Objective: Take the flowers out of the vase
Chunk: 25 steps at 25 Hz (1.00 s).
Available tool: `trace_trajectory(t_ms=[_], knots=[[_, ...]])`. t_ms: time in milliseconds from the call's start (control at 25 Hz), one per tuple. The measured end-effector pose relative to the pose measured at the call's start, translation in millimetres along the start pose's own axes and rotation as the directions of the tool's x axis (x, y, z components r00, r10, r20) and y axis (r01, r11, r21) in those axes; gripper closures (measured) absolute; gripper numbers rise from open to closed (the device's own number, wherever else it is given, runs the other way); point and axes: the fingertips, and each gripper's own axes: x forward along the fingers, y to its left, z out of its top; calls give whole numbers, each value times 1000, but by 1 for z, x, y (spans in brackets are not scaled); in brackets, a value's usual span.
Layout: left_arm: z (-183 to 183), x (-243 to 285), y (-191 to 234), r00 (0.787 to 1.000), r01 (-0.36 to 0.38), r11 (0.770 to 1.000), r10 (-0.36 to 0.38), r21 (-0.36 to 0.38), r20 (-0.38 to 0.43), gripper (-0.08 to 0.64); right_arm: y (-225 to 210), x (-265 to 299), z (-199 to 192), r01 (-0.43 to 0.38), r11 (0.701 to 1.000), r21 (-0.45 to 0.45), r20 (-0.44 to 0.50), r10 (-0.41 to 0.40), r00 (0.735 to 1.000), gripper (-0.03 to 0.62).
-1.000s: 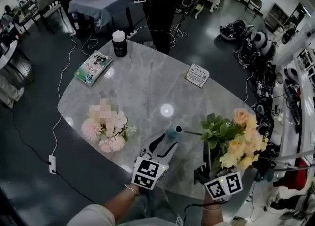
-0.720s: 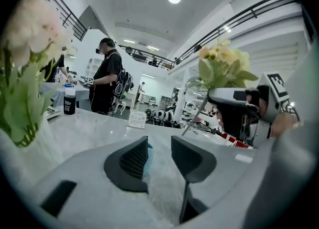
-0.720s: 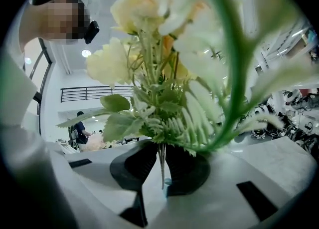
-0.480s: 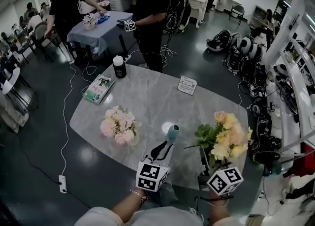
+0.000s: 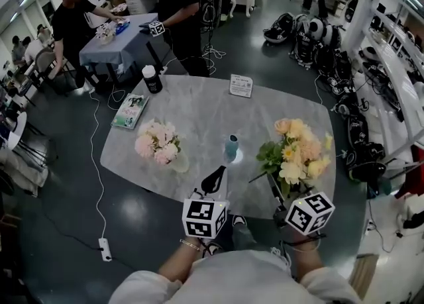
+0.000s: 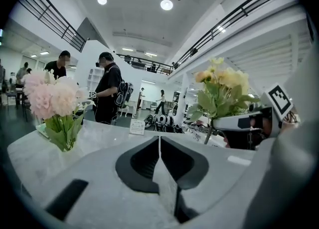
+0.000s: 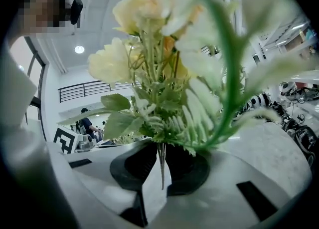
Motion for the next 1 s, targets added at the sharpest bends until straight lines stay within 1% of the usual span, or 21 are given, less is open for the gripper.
trace_trajectory(t_ms=[240, 480, 640, 760, 1000], knots=[[-3, 3, -13, 1000, 10, 1000, -10, 10, -24, 540, -6, -11, -9, 7, 999, 42, -21, -6, 1000, 543], [-7, 13, -29, 998, 14, 1000, -13, 16, -59, 545, -23, -21, -21, 25, 995, 95, -86, -17, 996, 543], [-22, 26, -34, 995, 15, 1000, -14, 9, -96, 549, -41, -18, -35, 37, 991, 132, -144, -18, 989, 543], [-38, 39, -36, 991, 16, 1000, -17, -4, -130, 551, -54, -12, -54, 47, 985, 166, -194, -14, 981, 543], [-70, 63, -40, 979, 26, 999, -31, -27, -202, 551, -76, 5, -89, 65, 969, 239, -260, -1, 966, 545]])
